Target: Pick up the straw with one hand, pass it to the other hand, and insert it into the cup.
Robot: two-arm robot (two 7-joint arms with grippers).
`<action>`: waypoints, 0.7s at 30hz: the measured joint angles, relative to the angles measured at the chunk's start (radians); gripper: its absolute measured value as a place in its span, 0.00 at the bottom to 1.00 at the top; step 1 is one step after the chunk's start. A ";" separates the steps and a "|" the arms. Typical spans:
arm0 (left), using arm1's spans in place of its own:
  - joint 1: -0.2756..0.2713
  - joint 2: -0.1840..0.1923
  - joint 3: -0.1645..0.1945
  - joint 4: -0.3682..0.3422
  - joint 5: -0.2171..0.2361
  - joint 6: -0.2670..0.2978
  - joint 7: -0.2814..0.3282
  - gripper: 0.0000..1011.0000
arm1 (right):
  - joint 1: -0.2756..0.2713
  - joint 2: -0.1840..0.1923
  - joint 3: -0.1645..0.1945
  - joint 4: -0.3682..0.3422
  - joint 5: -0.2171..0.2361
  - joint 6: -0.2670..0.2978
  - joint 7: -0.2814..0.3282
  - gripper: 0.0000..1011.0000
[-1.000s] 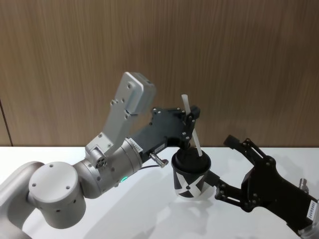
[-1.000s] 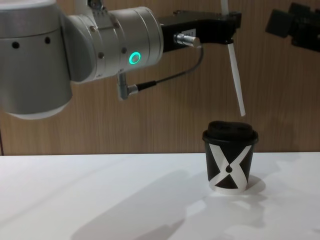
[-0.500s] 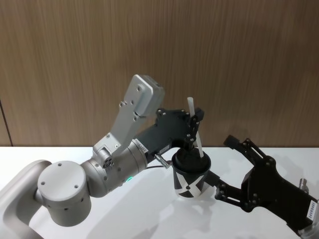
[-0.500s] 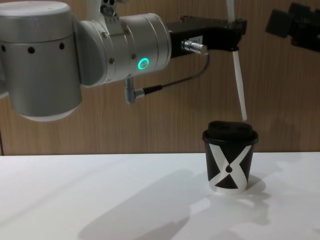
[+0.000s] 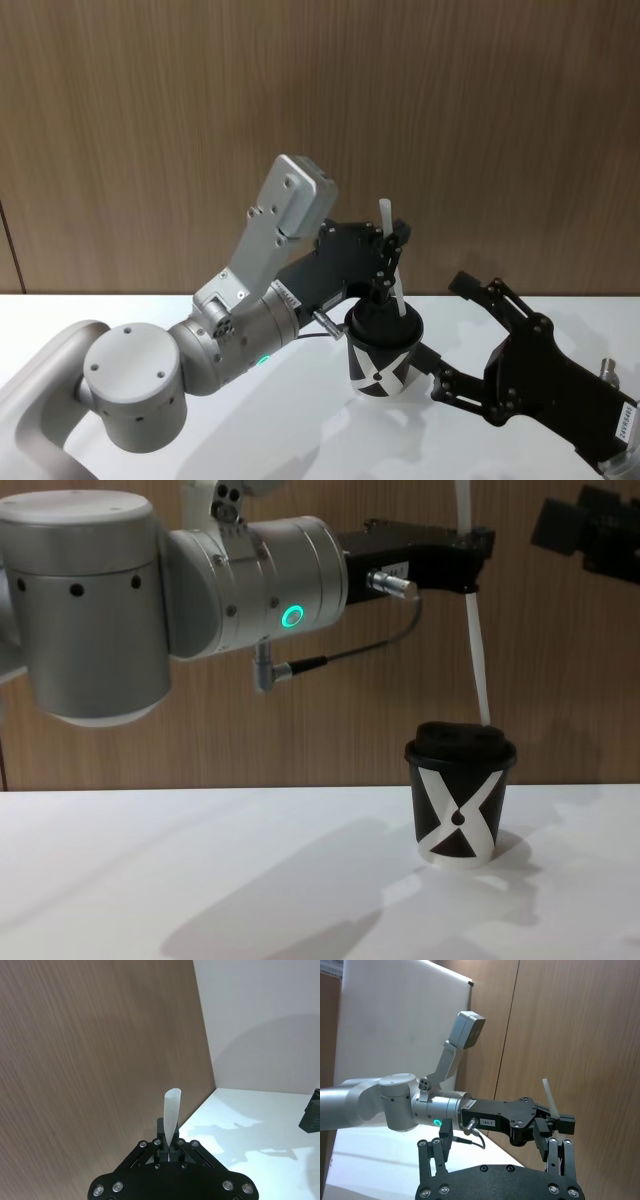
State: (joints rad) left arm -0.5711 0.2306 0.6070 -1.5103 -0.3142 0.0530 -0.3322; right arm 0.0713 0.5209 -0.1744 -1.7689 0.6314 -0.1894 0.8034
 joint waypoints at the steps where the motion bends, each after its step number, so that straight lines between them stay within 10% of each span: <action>1: 0.000 -0.001 0.000 0.001 0.001 0.000 -0.001 0.01 | 0.000 0.000 0.000 0.000 0.000 0.000 0.000 0.99; 21: -0.010 -0.022 0.003 0.037 0.036 0.000 -0.011 0.01 | 0.000 0.000 0.000 0.000 0.000 0.000 0.000 0.99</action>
State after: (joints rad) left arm -0.5809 0.2082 0.6097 -1.4737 -0.2786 0.0526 -0.3433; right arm 0.0713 0.5209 -0.1745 -1.7690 0.6314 -0.1894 0.8034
